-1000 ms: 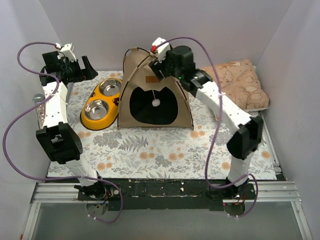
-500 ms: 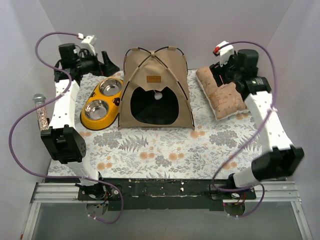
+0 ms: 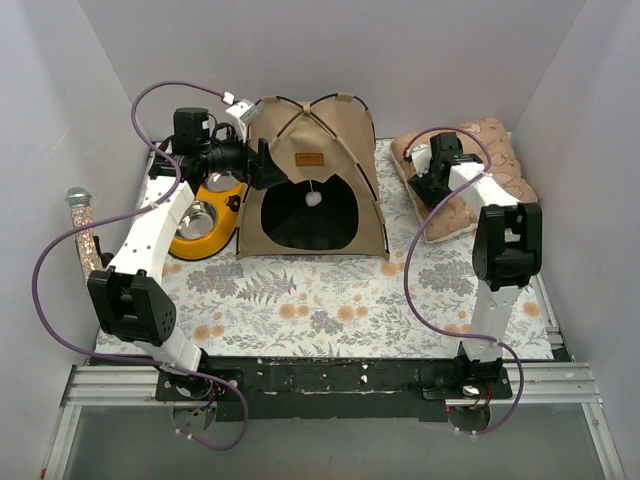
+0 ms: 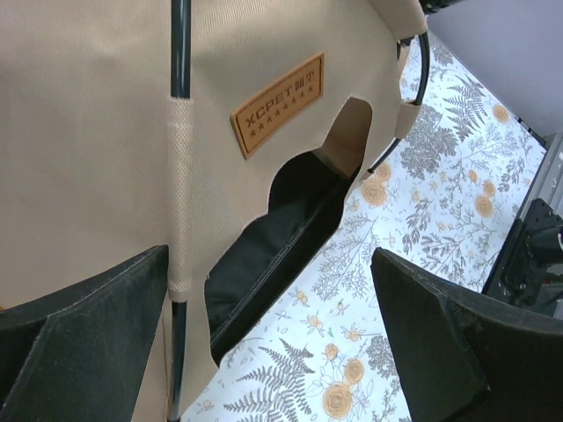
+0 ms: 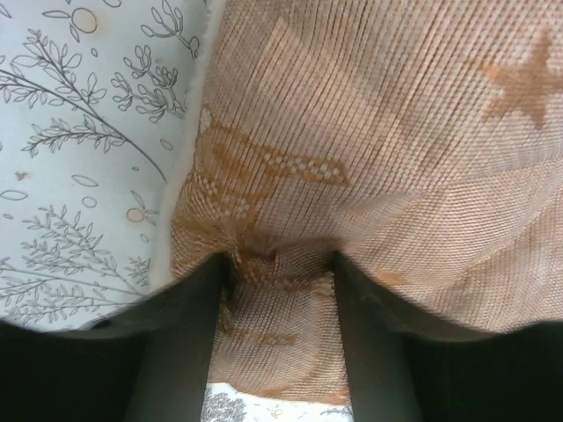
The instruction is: Set up the pet tent
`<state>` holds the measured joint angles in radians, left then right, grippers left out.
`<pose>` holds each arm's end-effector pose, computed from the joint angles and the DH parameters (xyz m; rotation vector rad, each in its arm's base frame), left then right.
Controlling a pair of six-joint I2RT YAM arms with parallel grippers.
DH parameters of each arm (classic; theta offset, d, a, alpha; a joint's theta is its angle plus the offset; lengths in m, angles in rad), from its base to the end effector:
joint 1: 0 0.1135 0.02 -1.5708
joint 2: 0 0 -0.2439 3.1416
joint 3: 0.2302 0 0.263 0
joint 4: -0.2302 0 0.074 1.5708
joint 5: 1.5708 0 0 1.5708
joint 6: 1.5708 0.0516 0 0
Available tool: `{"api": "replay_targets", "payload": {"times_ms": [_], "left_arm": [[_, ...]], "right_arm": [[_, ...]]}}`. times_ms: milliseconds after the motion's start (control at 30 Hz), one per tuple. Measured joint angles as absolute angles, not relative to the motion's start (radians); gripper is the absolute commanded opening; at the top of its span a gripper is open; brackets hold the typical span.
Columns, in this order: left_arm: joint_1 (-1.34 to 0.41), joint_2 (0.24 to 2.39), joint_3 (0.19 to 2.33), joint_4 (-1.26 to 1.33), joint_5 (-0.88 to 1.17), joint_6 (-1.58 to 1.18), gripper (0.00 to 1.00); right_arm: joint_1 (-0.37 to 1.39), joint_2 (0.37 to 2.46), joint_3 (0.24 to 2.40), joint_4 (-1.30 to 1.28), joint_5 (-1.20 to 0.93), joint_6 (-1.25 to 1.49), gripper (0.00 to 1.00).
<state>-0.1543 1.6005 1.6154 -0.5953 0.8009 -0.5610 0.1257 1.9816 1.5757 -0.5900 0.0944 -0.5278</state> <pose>0.3642 -0.0941 0.3608 0.0475 2.2170 -1.2660 0.4416 0.0509 0.1859 -0.7950 2.4584 -0.2721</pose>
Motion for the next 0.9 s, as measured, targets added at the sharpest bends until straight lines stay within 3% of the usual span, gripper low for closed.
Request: {"api": "replay_targets", "payload": {"times_ms": [67, 300, 667, 900], "left_arm": [[-0.155, 1.585, 1.593, -0.595, 0.801, -0.561, 0.98], [-0.174, 1.571, 1.578, -0.570, 0.824, -0.561, 0.98], [-0.402, 1.665, 1.700, -0.378, 0.896, -0.514, 0.98], [-0.422, 1.788, 1.785, -0.276, 0.757, -0.557, 0.98]], "right_arm": [[0.126, 2.009, 1.608, -0.612, 0.103, -0.523, 0.02], [0.072, 1.957, 1.774, -0.778, -0.083, -0.439, 0.01], [0.028, 1.196, 1.756, -0.849, -0.426, -0.189, 0.01], [0.027, 1.077, 1.758, -0.792, -0.537, -0.107, 0.01]]}}
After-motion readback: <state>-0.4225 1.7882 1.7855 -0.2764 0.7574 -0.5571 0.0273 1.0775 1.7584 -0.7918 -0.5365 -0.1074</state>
